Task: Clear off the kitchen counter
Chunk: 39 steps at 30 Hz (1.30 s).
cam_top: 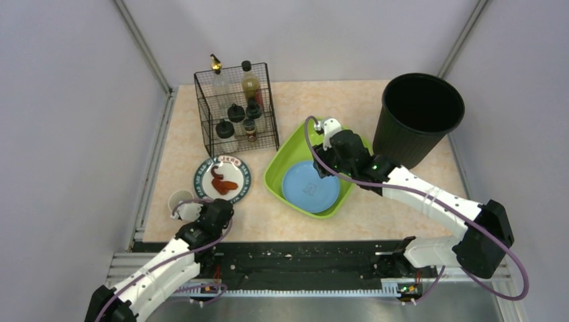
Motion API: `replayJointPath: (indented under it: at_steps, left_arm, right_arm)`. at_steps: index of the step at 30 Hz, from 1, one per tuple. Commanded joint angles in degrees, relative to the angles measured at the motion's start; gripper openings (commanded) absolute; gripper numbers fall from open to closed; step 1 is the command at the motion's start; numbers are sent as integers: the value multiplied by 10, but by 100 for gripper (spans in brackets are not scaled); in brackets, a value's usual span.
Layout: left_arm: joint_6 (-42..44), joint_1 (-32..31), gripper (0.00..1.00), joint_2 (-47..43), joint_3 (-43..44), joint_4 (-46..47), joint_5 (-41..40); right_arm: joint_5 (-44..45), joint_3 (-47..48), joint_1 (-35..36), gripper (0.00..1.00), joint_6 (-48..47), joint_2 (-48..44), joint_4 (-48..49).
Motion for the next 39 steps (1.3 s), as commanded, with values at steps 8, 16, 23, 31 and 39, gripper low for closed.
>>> replayJointPath:
  at_steps: [8, 16, 23, 31, 39]
  left_arm:
    - [9, 5, 0, 18, -15, 12, 3]
    - [38, 4, 0, -49, -3, -26, 21]
    - [79, 5, 0, -135, 15, -76, 30]
    - [140, 4, 0, -159, 66, -115, 43]
    - [182, 5, 0, -195, 126, -161, 39]
  right_arm:
    - [-7, -6, 11, 53, -7, -16, 25]
    - [-8, -3, 11, 53, -6, -19, 24]
    - [-9, -1, 12, 52, -6, -18, 24]
    - [-7, 0, 13, 52, -6, -21, 23]
    - [-6, 4, 16, 50, -7, -24, 20]
